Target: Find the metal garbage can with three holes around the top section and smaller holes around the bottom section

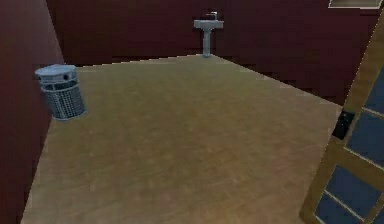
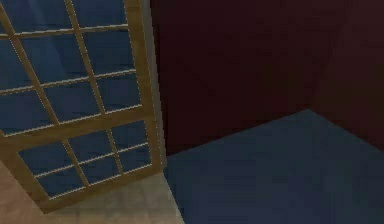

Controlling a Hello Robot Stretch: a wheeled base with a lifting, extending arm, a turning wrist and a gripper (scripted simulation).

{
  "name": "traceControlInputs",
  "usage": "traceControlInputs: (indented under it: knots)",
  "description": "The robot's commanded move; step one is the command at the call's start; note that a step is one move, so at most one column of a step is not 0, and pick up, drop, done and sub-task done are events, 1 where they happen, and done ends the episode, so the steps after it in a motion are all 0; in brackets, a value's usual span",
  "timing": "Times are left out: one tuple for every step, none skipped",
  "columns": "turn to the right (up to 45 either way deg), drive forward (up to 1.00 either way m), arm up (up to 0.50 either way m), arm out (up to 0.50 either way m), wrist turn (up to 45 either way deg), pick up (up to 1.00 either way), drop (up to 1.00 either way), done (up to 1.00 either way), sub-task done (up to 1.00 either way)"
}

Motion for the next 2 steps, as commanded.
traceControlInputs:
  knots:
    - [-6.0,0.00,0.00,0.00,0.0,0.00,0.00,0.00,0.00]
    - [0.0,0.25,0.00,0.00,0.0,0.00,0.00,0.00,0.00]
